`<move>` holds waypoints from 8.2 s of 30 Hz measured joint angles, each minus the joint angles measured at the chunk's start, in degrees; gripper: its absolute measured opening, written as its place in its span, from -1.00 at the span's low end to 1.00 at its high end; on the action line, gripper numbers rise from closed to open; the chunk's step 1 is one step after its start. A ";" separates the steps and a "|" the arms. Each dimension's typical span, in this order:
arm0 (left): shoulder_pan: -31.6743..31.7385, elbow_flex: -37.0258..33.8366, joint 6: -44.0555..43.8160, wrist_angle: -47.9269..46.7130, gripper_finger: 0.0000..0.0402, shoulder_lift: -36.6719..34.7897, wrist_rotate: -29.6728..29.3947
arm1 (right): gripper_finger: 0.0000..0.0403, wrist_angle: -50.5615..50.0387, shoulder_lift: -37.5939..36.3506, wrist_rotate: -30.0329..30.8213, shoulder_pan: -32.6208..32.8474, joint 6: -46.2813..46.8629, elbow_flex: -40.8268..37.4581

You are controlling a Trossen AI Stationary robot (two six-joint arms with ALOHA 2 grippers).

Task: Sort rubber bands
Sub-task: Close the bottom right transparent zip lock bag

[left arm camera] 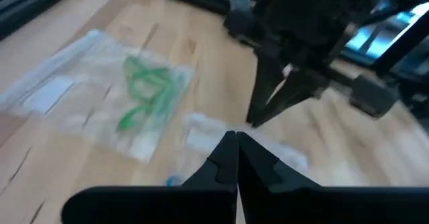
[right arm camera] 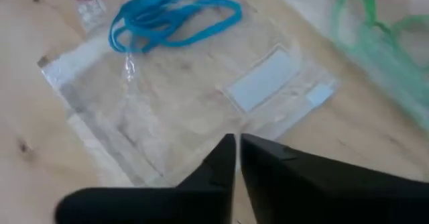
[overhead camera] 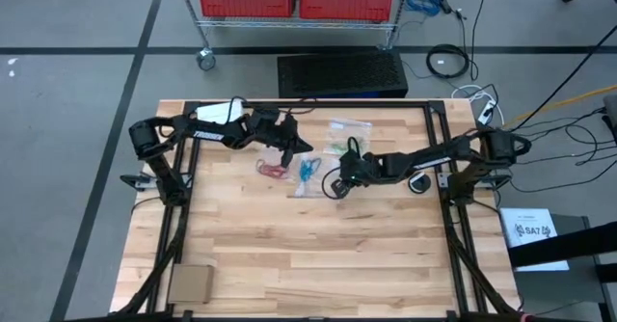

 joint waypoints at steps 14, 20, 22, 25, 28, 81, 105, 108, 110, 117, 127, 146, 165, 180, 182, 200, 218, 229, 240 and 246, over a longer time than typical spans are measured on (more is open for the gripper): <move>0.31 -0.02 -1.70 5.06 -0.99 0.00 2.96 | -0.76 -3.62 -3.54 -2.49 1.80 2.84 -0.07; -0.55 -0.02 -1.22 4.96 -0.99 0.00 2.86 | -0.31 -3.34 -3.36 0.72 1.82 10.36 -0.07; -0.85 -0.14 -1.11 5.13 -0.99 0.00 2.76 | -0.16 -2.70 -2.46 1.42 1.76 12.44 -0.05; -1.17 -0.22 0.27 4.80 -0.99 0.00 2.45 | 0.00 -1.24 -0.20 1.76 1.37 14.95 -0.04; -1.20 -0.22 1.32 5.04 -0.99 0.00 2.13 | 0.06 0.42 2.87 0.77 0.93 16.54 -0.02; -7.36 -0.24 10.39 11.18 -0.47 -0.02 2.29 | -1.00 -2.63 -16.69 0.79 6.74 -22.51 0.02; -8.70 0.33 13.42 11.51 -0.98 -0.02 5.23 | -0.93 -3.18 -16.69 0.21 6.73 -22.35 3.37; -8.71 0.33 13.47 11.43 -0.98 -0.02 5.21 | -0.84 -3.46 -16.69 0.48 6.65 -22.36 6.71; -8.72 0.33 13.47 11.48 -0.99 -0.02 5.23 | -0.76 -3.29 -16.21 0.67 6.31 -23.30 8.97; -8.72 0.31 13.44 11.40 -0.99 -0.02 5.23 | -0.40 -6.58 -11.59 0.25 5.71 -28.74 14.15; -8.72 0.31 13.42 11.12 -1.00 -0.02 5.20 | -0.35 -13.70 -6.38 -1.66 2.60 -27.34 18.71; -8.72 0.28 13.42 10.91 -1.00 -0.02 2.57 | -0.95 -15.97 -6.36 -3.56 2.01 -26.12 18.75; -8.71 0.28 13.40 11.16 -1.00 -0.02 2.41 | -0.34 -17.03 -6.38 -3.97 1.25 -25.89 20.35; -8.69 0.28 13.41 11.00 -1.00 -0.02 2.41 | -0.60 -17.14 -2.43 -5.46 0.51 -27.54 20.41; -8.65 0.28 13.42 11.00 -1.00 -0.02 2.41 | -0.68 -17.57 -2.83 -5.44 0.51 -27.45 20.39; -8.65 0.28 13.42 10.91 -1.00 -0.02 2.43 | -0.46 -16.85 -4.48 -5.97 0.52 -26.47 20.39; -8.22 0.28 13.40 10.91 -1.00 0.00 2.41 | -0.94 -17.74 -4.48 -6.97 -0.12 -27.60 20.39; -7.04 0.24 13.31 10.17 -1.00 0.02 2.38 | -0.92 -28.85 -4.83 -7.03 1.36 -24.06 20.39; -7.04 0.24 13.29 9.96 -1.00 0.02 2.32 | -0.92 -39.00 -4.85 -8.32 4.15 -19.42 20.39; -7.06 0.24 13.31 9.95 -1.00 0.02 1.74 | -0.92 -44.53 -4.85 -8.89 4.58 -17.18 20.39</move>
